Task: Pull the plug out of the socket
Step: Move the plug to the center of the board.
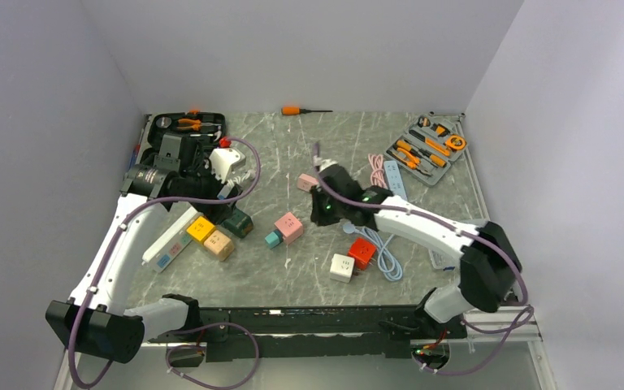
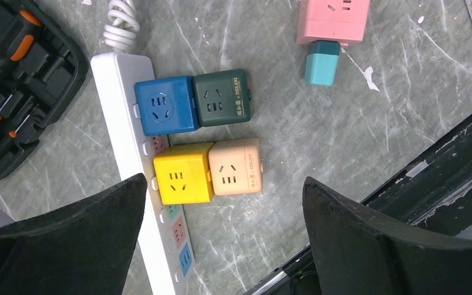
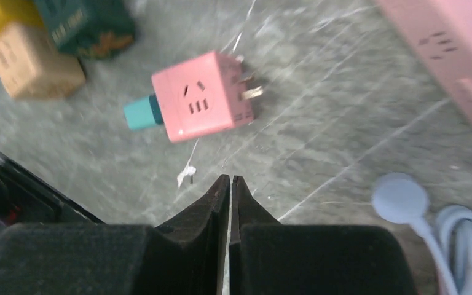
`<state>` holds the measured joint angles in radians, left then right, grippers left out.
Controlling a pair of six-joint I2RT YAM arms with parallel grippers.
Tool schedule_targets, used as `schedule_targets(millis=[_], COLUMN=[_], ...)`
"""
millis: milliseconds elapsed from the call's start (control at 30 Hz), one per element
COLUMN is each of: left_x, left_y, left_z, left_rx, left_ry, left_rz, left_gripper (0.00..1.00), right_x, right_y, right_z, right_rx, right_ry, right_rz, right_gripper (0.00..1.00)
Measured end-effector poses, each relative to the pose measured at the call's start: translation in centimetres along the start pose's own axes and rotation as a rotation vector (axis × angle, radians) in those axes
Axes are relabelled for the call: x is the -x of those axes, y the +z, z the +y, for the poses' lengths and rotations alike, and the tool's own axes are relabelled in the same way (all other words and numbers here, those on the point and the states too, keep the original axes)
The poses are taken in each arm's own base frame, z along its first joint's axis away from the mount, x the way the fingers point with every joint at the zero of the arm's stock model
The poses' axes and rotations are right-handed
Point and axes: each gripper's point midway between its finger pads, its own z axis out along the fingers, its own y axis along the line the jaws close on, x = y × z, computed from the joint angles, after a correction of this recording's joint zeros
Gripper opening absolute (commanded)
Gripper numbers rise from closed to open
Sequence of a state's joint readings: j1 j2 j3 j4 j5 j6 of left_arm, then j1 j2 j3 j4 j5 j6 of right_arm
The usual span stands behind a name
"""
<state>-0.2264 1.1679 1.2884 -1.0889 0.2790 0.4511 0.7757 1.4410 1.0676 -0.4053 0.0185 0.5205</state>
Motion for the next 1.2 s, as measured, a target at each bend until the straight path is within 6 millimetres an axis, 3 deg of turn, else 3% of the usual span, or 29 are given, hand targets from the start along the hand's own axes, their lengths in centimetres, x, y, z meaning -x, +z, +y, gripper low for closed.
schedule_targets(millis=[133,267,433,600,867,933,1000,1100,1200], left_x=[-0.1,-0.1,-0.2,-0.2,-0.2,-0.2,-0.2,-0.2,-0.2], left_y=[0.1,0.1,0.0,-0.1,-0.1,-0.1,-0.1,-0.1,-0.1], left_z=[0.1,0.2,0.3,0.4,0.4,0.4,0.4,0.4,0.4], left_rx=[0.003,0.006,0.017,0.021,0.021,0.021,0.021,0.021,0.021], left_ry=[-0.001,-0.001,0.000,0.000,-0.001,-0.001,-0.001,-0.001,-0.001], left_rz=[0.006,0.007,0.011,0.011,0.012,0.012,0.012,0.012,0.012], left_gripper=[0.97,0.98,0.98,0.98,0.98,0.98,0.98,0.98,0.98], right_x=[-4.5,-8.5,-13.3,-12.9,-11.4,-11.4,-11.3,-10.8,-8.7], right_y=[2.7,4.3,3.9,3.3,-0.2,-0.9,-1.2,-1.4,-1.4], right_z=[0.9,-1.7,-5.1,-7.2,-17.0,-18.4,-18.8,-17.8,-13.9], right_rx=[-0.019,-0.089,-0.171,-0.204,-0.417,-0.459,-0.470,-0.459,-0.396], right_ry=[-0.113,-0.115,-0.070,0.083,0.404,0.437,0.445,0.391,0.245], right_rz=[0.148,0.266,0.374,0.318,0.201,0.196,0.193,0.190,0.156], right_gripper=[0.05,0.05,0.01,0.00,0.02,0.04,0.10,0.16,0.18])
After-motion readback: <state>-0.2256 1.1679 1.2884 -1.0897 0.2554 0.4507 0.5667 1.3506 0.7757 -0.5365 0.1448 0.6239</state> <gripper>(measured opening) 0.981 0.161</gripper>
